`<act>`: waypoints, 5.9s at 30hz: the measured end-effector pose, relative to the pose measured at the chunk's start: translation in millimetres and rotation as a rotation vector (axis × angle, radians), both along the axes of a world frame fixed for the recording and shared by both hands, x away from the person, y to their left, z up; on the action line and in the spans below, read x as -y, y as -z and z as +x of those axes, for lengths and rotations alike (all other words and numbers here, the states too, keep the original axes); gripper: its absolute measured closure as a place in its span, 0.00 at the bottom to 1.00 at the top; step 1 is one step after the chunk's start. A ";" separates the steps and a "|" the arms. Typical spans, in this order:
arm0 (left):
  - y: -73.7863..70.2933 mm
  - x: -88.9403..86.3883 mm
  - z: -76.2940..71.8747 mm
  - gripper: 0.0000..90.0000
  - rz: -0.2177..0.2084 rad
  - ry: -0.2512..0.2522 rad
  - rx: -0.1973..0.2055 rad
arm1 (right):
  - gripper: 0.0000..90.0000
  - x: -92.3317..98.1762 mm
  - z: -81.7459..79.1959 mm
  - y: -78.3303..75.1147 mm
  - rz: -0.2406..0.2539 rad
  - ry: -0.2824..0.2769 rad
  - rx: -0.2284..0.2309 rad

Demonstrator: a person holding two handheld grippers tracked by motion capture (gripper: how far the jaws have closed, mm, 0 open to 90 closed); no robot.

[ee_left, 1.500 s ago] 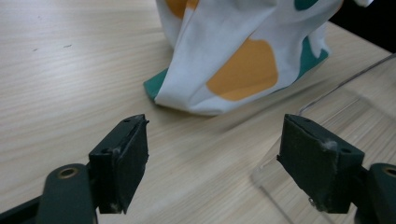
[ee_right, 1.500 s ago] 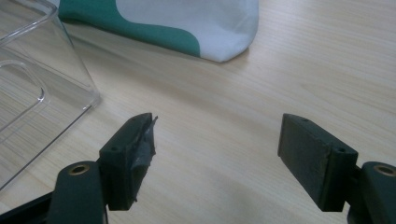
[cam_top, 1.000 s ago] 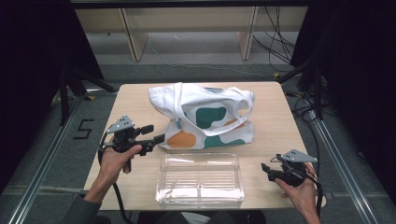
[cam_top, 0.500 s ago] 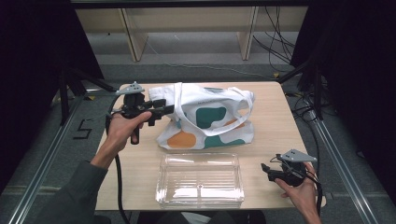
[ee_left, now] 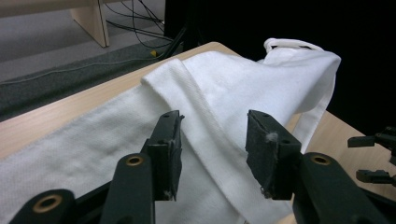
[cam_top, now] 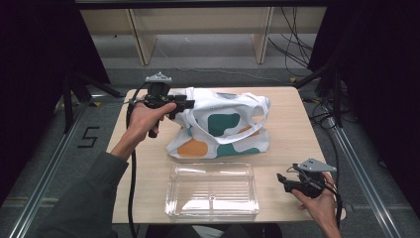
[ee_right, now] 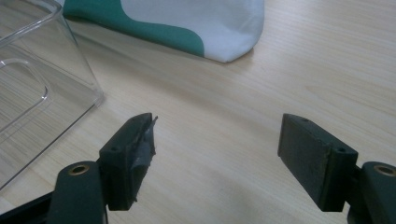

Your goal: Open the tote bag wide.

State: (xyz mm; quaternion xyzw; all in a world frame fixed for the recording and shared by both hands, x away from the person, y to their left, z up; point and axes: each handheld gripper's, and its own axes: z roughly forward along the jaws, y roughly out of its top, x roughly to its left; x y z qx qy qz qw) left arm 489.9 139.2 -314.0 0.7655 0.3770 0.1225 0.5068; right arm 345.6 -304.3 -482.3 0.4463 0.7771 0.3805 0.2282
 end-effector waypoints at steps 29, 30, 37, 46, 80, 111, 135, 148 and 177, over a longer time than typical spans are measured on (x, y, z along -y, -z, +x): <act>-9.3 -10.1 -47.3 0.98 0.042 0.110 0.122 | 0.33 -14.6 17.6 -61.5 0.171 -0.078 0.105; -7.5 -8.1 -48.0 0.98 0.051 0.122 0.124 | 0.33 -20.9 24.3 -79.8 0.160 -0.091 0.139; -7.9 -10.4 -48.8 0.98 0.044 0.120 0.130 | 0.35 -41.2 56.2 -121.8 0.149 -0.162 0.141; -5.3 -12.4 -50.9 0.98 0.039 0.124 0.133 | 0.44 -65.6 106.2 -159.6 0.122 -0.174 0.153; 21.1 -19.3 -71.3 0.98 0.063 0.181 0.144 | 0.99 -101.2 103.9 -214.1 -0.228 -0.338 0.320; 123.6 1.8 -9.6 1.00 0.101 0.136 -0.068 | 0.99 -87.5 130.3 -81.9 -0.142 -0.324 0.132; 173.3 -11.8 10.3 1.00 0.200 0.146 -0.231 | 0.99 -100.1 140.8 2.5 -0.112 -0.338 -0.079; 162.8 -20.0 0.3 0.95 0.210 0.162 -0.162 | 0.88 -91.3 140.7 0.8 -0.023 -0.324 -0.089; 160.4 -42.4 60.7 0.98 0.058 0.001 -0.200 | 1.00 -109.6 130.4 -0.5 -0.077 -0.520 -0.142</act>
